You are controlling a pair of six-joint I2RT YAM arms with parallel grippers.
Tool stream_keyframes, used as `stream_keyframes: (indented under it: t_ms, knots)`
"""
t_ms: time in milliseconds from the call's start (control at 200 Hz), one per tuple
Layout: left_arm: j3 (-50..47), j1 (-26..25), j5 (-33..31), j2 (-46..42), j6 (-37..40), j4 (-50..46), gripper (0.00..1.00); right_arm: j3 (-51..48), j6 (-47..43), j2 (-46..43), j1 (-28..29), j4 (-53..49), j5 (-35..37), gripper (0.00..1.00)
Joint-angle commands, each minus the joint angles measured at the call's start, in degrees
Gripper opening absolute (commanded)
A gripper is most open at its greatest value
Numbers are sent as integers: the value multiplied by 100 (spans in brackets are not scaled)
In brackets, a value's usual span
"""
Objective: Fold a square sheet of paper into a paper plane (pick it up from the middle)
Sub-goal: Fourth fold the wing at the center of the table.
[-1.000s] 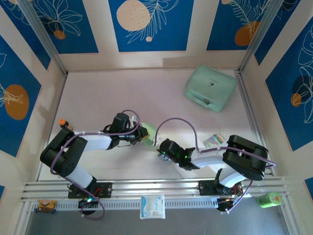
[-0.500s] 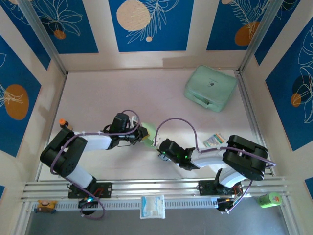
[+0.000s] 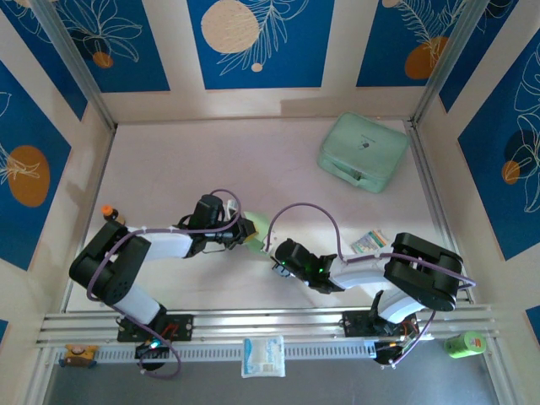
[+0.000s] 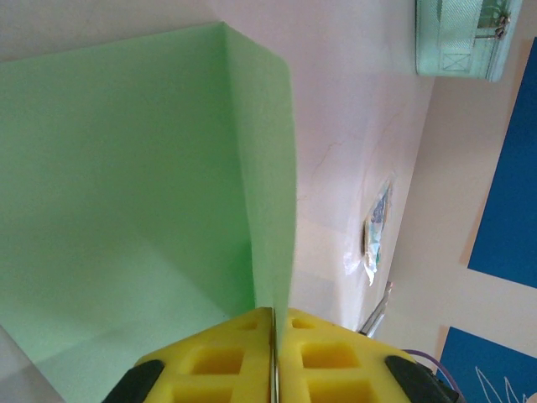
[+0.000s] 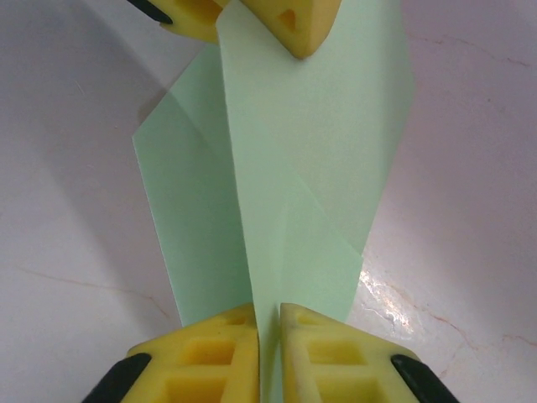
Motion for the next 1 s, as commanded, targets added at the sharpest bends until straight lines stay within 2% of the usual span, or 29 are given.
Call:
stream_keyframes:
  t_ms: [0,205,400,570,685,800,990]
  knots:
    - [59,58,54,-158,47,-20,14,81,116,-75,-33,20,-78,11]
    - [143,57,-281,-500,341,-702,34,141,476,-50,-73,-179,-309,7]
    - [227,67,-767,-993,644,-1476,44,239,981,28,-220,-356,-684,5]
    - [203,66,-1006,-1266,751,-1792,46,391,1310,119,-389,-551,-1158,4]
    - [204,66,-978,-1273,749,-1786,46,420,1647,89,-618,-625,-1608,4]
    - [182,70,-922,-1218,712,-1703,45,367,2080,40,-979,-578,-2417,4]
    - [174,66,-807,-1123,658,-1573,44,206,2564,31,-1310,-363,-2971,4]
